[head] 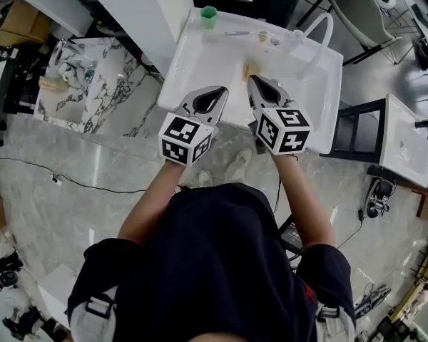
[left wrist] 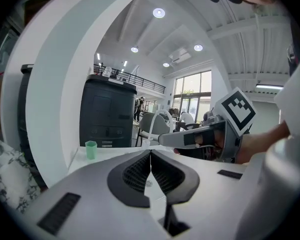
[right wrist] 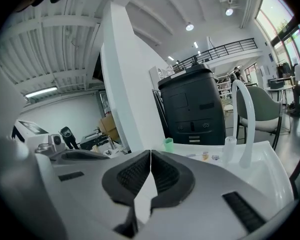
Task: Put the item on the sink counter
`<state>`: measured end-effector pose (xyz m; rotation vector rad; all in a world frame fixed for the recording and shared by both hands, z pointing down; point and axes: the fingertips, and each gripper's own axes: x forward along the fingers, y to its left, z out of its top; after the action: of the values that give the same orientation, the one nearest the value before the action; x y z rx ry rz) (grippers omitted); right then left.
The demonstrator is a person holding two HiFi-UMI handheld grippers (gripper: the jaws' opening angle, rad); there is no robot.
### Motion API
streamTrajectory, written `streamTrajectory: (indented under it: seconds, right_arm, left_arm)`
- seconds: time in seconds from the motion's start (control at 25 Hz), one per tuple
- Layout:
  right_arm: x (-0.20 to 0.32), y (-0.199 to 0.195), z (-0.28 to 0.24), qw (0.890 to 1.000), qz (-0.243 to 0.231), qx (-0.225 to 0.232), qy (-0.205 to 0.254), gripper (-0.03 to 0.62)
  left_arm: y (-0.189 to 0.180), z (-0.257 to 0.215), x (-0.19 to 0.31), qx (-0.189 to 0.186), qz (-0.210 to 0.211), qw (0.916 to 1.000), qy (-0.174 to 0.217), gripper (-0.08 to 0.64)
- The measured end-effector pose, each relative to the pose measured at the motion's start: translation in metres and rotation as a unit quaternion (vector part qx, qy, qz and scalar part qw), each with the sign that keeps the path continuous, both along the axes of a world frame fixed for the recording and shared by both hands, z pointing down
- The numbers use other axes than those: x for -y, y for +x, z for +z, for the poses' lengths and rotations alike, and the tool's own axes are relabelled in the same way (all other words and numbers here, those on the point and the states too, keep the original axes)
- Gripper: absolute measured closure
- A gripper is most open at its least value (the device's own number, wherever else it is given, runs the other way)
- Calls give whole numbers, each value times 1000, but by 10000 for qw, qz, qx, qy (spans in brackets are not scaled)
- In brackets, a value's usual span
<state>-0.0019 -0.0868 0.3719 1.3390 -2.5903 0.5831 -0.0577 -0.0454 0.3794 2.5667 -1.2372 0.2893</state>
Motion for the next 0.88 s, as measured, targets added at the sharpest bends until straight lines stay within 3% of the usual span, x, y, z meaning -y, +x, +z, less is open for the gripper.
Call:
streamTrajectory:
  seconds: [0.48, 0.88]
  right_arm:
    - [-63, -39, -12, 9994, 250, -115, 208, 557]
    - [-98, -40, -15, 9985, 410, -246, 281, 557]
  left_arm:
    - [-42, -15, -57, -111, 244, 9994, 204, 546]
    - [-43, -17, -86, -299, 394, 9984, 267, 546]
